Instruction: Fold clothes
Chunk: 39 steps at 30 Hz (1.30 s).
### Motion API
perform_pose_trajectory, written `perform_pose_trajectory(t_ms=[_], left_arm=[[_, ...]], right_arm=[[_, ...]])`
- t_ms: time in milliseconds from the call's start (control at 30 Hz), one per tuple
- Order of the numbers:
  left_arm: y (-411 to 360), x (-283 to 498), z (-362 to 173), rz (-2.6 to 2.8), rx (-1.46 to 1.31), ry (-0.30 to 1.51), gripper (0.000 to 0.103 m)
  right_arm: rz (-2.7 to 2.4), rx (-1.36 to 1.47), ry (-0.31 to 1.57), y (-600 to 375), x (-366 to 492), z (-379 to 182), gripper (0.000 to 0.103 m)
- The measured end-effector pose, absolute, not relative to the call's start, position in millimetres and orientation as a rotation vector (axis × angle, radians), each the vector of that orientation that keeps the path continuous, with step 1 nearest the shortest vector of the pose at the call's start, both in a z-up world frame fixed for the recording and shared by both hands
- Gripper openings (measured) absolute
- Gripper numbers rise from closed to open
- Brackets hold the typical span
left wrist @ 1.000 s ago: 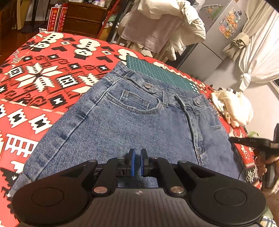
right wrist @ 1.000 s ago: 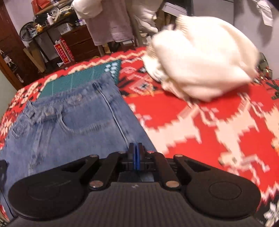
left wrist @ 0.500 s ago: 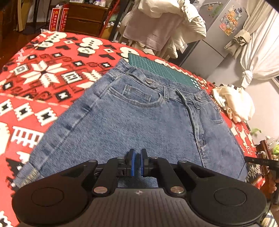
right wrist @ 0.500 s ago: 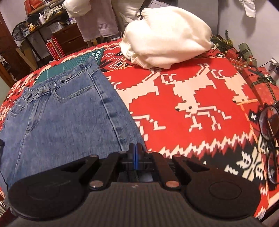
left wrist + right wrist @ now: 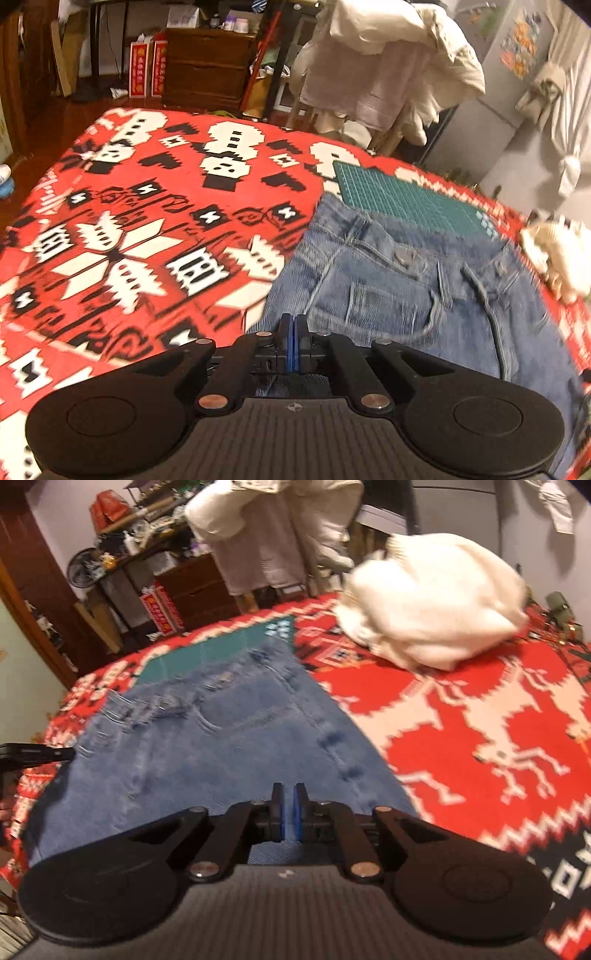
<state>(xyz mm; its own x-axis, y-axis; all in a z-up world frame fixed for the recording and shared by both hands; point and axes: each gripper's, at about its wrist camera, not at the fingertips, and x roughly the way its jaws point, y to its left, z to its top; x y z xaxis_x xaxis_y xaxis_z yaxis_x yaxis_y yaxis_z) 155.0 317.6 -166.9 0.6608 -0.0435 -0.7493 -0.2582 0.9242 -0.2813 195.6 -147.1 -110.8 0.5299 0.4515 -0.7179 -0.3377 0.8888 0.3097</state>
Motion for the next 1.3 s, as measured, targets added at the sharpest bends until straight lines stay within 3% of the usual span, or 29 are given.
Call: perform_pose_trajectory(t_ms=[1300], left_arm=[[320,284,-158,0.094,-0.382,0.854,0.000]], right_arm=[[0.710,0.198,0.892,-30,229,-119,0.008]])
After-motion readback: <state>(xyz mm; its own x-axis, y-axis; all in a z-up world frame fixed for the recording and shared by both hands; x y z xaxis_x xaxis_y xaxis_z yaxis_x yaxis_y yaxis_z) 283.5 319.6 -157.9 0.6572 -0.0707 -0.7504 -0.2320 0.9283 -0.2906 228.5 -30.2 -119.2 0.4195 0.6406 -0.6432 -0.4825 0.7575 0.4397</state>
